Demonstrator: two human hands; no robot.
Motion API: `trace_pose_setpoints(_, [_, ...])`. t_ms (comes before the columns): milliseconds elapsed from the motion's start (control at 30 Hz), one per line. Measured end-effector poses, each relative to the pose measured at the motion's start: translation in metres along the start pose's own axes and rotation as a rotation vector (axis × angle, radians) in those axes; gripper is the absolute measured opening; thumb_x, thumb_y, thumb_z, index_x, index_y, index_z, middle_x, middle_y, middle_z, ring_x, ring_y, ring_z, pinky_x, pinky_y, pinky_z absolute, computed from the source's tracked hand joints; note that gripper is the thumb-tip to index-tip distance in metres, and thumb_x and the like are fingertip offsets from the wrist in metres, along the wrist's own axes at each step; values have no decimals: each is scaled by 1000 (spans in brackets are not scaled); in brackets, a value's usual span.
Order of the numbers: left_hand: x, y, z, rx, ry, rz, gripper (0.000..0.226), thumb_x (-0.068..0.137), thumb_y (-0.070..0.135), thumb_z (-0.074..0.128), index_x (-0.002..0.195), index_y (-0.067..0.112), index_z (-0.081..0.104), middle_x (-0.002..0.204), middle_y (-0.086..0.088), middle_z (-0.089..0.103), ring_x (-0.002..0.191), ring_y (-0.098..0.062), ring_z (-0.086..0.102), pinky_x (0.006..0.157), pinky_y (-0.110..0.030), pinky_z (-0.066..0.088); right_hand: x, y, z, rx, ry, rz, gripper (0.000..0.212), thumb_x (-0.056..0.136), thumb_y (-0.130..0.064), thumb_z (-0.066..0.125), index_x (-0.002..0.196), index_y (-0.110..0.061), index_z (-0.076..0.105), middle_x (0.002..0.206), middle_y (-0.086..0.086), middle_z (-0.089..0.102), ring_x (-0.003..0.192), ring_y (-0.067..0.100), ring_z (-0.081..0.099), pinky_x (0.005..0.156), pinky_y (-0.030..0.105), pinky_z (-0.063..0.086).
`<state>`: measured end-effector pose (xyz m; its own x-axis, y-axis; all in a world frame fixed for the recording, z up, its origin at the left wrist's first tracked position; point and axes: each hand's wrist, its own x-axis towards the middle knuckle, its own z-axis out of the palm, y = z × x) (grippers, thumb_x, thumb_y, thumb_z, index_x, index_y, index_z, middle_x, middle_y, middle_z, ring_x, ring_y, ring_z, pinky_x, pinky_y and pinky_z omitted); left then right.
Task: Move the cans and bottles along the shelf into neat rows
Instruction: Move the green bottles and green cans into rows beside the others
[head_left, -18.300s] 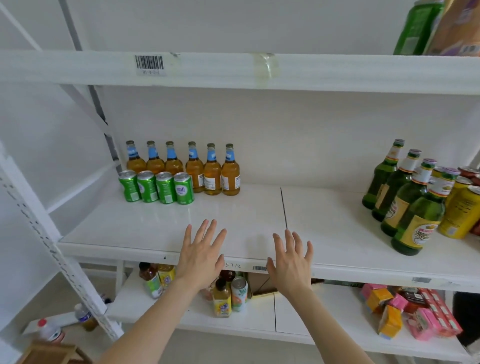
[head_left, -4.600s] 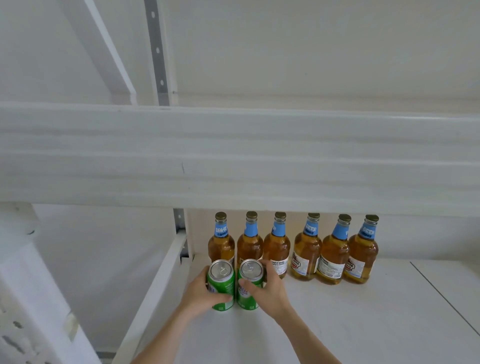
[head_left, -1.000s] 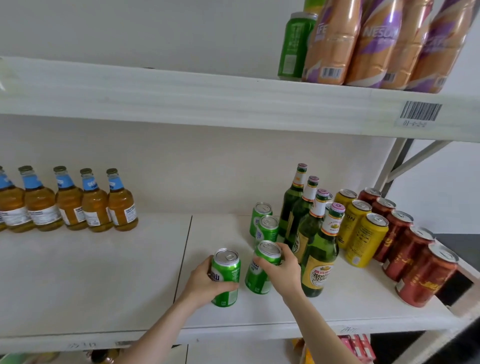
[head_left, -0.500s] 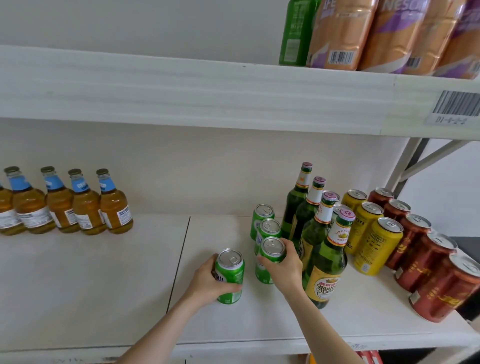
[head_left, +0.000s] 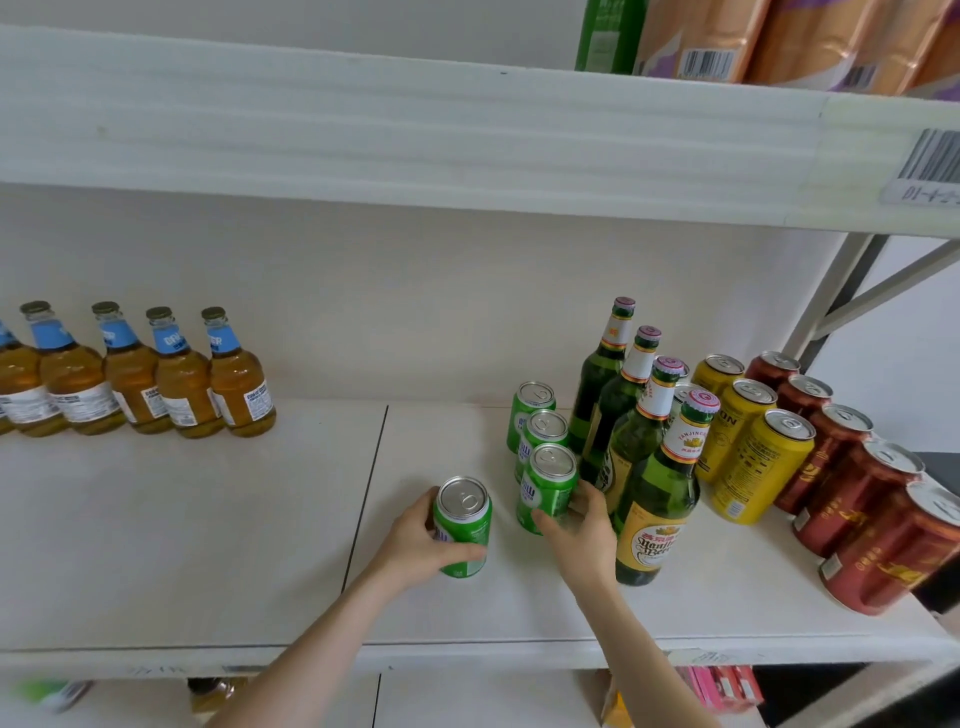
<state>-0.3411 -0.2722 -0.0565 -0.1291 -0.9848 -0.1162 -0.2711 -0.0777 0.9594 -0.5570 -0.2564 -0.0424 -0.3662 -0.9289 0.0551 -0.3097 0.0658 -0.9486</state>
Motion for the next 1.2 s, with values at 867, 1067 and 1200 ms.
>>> trace_pose_setpoints(867, [-24,30,48,-76,12,16,67,49,56,87,100,21,61,92,-3,72,68,-16,72,60,-27,52,-66,22,-10,19,-230,-3,60,67,-12,87,117,-26,55,107,-11,65,100,10,62,73,19,54])
trace_pose_setpoints(1067, [-18,37,76,-54,-37,-15,74,43,61,87,96,17,58,82,-2,70,67,-12,66,58,-25,46,-61,30,-32,20,-158,-3,54,69,-10,85,113,-23,57,104,-9,68,95,5,64,69,13,51])
trace_pose_setpoints(1200, [-14,43,93,-46,-79,-11,76,43,62,86,99,19,60,88,-2,72,70,-11,69,61,-26,48,-56,35,-44,-6,-95,7,50,70,-11,85,111,-22,58,101,-10,69,94,7,64,75,18,51])
